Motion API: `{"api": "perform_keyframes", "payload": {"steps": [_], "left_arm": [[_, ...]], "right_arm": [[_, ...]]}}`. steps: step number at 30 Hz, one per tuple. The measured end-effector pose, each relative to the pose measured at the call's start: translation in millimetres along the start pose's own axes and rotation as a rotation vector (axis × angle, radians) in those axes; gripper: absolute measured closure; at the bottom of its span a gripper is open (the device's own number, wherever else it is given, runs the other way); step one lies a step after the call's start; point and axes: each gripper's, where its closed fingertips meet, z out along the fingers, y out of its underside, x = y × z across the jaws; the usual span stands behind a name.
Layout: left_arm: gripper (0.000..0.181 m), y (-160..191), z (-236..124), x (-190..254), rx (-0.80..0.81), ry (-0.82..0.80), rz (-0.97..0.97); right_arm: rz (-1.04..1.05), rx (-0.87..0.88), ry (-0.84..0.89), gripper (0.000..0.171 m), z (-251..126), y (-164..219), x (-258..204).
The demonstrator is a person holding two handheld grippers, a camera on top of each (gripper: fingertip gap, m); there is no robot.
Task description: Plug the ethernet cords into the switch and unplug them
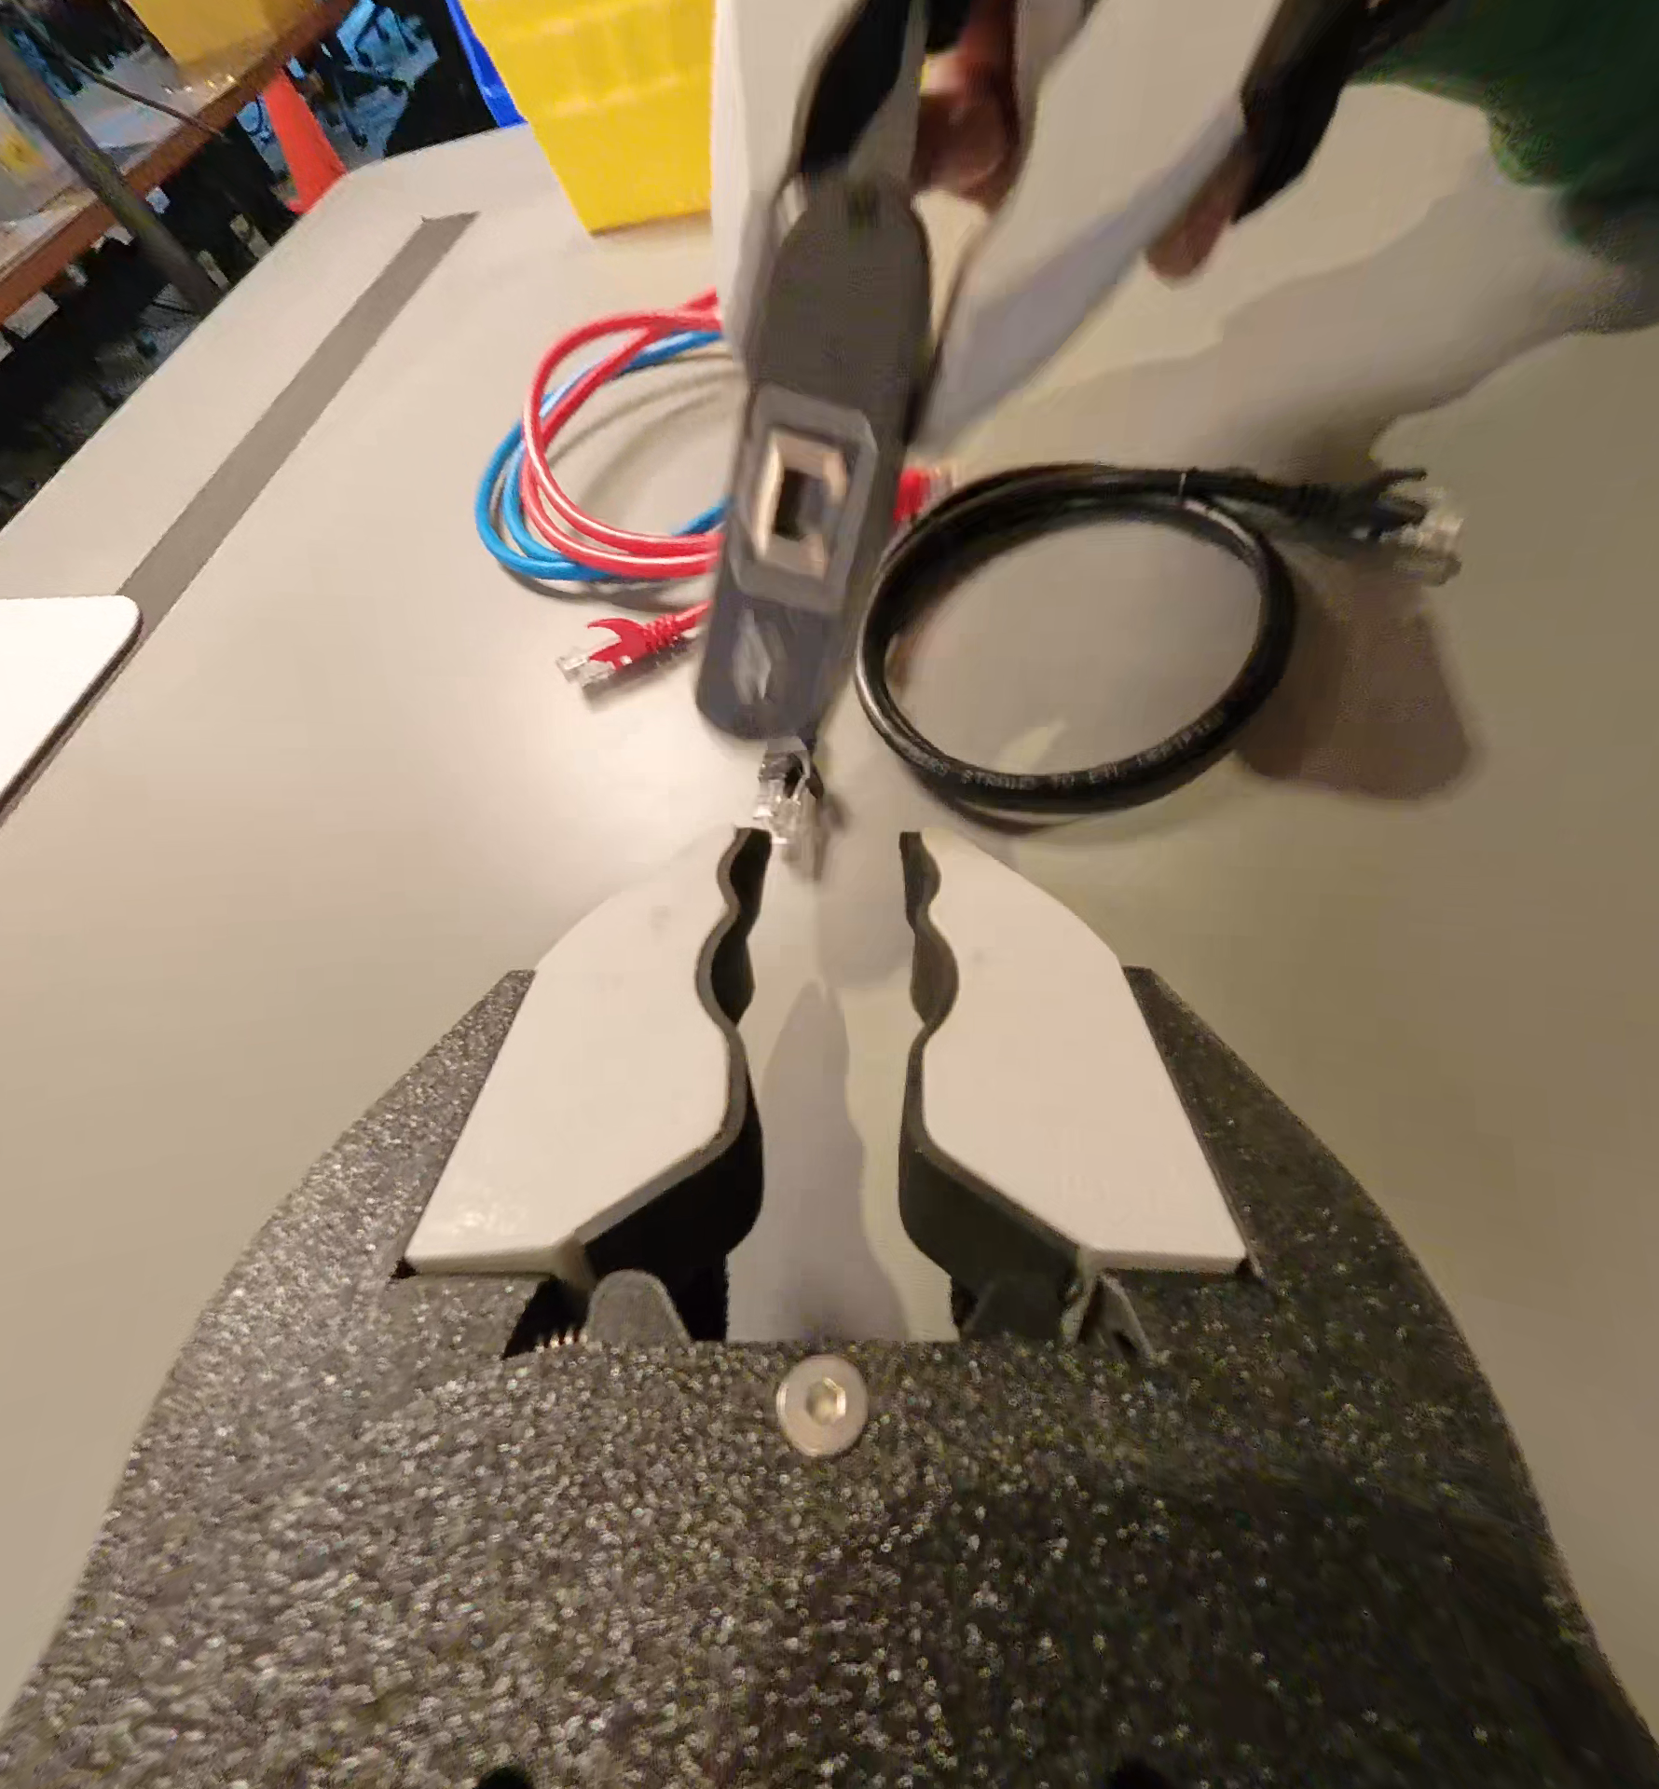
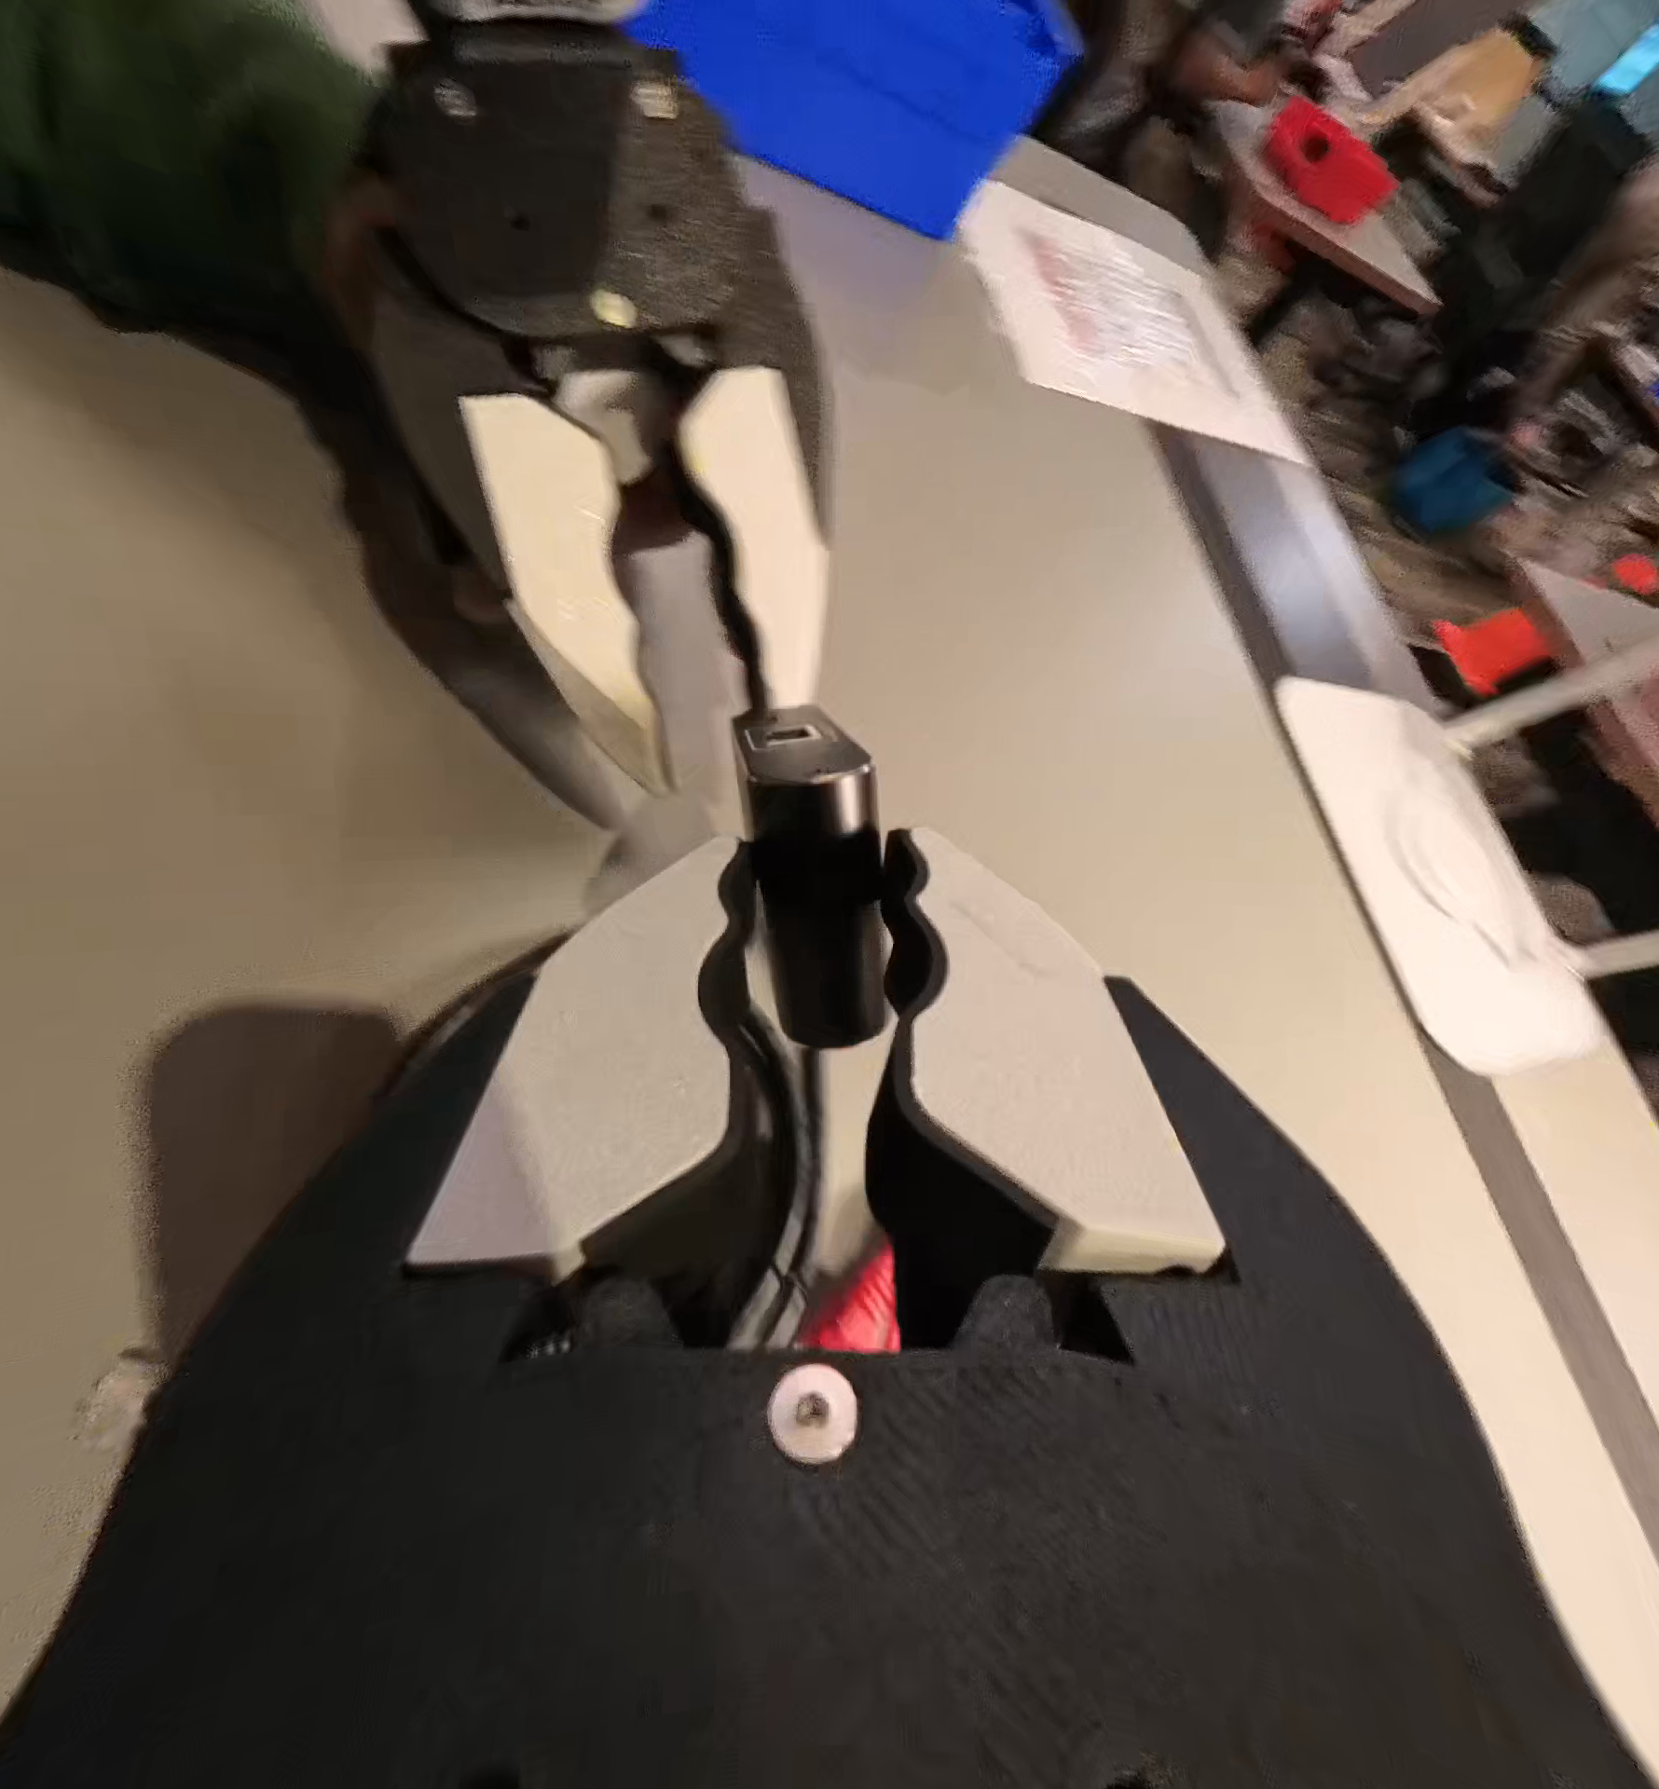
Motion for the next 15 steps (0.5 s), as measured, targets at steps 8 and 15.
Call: {"api": "perform_keyframes", "payload": {"steps": [8, 15], "left_arm": [[0.166, -0.9, -3.9, -12.7, 0.018, -0.048, -0.061], [0.167, 1.4, -1.3, -11.6, -0.006, -0.062, -0.035]], "right_arm": [[0.144, -0.488, 0.667, 0.146, -207.2, 91.3, 167.7], [0.596, -0.953, 0.618, 0.146, -277.1, 262.7, 237.5]]}}
